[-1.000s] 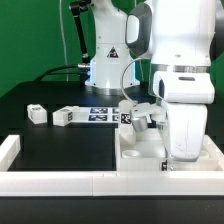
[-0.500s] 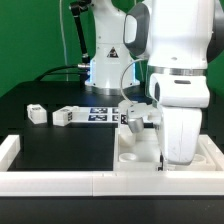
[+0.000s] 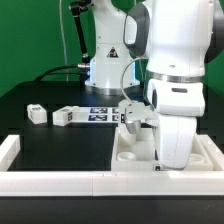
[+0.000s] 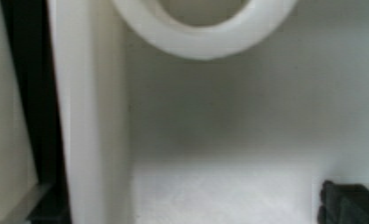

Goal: Assemble square table

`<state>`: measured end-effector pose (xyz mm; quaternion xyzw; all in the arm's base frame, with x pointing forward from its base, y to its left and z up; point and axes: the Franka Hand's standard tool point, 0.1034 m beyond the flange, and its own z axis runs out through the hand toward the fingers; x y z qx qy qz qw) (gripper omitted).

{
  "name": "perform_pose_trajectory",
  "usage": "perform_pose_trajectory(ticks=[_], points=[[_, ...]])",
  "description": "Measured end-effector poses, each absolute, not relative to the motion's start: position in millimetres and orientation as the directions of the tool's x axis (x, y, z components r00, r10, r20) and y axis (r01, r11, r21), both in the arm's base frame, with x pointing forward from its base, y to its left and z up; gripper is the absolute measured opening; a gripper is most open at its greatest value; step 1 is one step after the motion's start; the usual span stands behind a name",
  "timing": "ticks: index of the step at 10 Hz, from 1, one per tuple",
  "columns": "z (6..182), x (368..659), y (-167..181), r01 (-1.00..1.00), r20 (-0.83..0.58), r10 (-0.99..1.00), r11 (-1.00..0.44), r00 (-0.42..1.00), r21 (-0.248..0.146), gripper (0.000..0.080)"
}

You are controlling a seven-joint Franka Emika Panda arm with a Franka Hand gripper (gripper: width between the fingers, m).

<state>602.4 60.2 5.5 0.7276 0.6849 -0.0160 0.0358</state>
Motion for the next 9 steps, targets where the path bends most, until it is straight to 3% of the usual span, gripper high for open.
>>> perform_pose_trajectory(ticks=[6,9], points=[[10.0,604,60,0.998,-0.074,0.995,-0.059,0.061,0.031,0.0649],[93.4,595,45,0.994,-0.089,0.991,-0.101,0.103,0.031,0.0649]])
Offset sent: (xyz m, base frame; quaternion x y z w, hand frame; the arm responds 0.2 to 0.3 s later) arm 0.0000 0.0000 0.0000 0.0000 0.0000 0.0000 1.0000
